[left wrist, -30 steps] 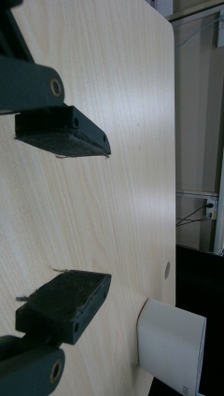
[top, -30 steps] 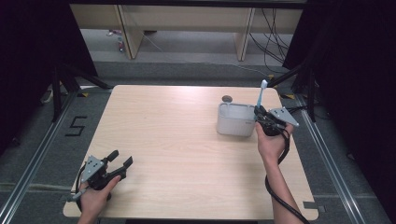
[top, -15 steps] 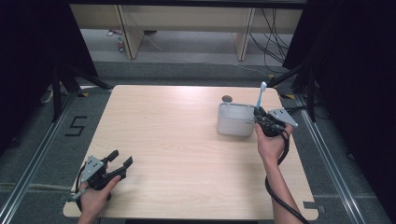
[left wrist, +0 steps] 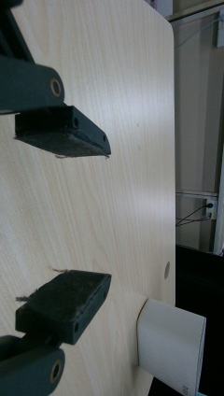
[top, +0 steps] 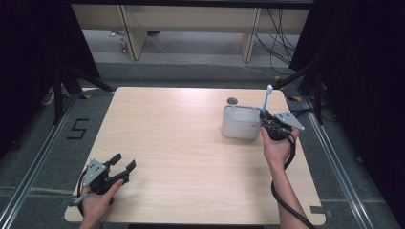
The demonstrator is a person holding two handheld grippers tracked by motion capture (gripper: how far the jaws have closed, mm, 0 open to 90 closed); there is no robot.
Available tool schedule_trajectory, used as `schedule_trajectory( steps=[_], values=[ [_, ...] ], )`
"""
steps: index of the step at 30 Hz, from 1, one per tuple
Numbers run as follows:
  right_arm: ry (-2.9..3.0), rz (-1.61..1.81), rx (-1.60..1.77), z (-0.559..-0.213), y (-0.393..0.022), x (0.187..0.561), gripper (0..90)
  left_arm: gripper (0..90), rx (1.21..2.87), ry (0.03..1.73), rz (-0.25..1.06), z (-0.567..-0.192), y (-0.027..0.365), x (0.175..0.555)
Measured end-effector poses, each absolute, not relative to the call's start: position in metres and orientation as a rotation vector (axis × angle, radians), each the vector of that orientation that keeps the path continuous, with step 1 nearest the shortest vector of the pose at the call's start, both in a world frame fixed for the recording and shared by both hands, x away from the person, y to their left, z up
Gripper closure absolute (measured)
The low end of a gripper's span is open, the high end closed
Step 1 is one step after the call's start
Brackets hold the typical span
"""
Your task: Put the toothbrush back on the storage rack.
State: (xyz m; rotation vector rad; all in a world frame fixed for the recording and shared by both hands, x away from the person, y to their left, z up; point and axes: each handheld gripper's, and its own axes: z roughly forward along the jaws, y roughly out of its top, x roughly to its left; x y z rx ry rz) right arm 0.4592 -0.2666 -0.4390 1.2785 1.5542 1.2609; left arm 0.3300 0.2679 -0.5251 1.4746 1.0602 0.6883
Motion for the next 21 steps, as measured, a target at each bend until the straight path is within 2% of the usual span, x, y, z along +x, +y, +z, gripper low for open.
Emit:
schedule_trajectory(
  steps=[21],
  values=[
    [1.602, 1.224, 1.286, -0.4455, -0.2677, 0.4594, 77.8, 31.5, 1.475, 1.06, 0.689, -0.5251, 0.2678, 0.3297]
  ],
)
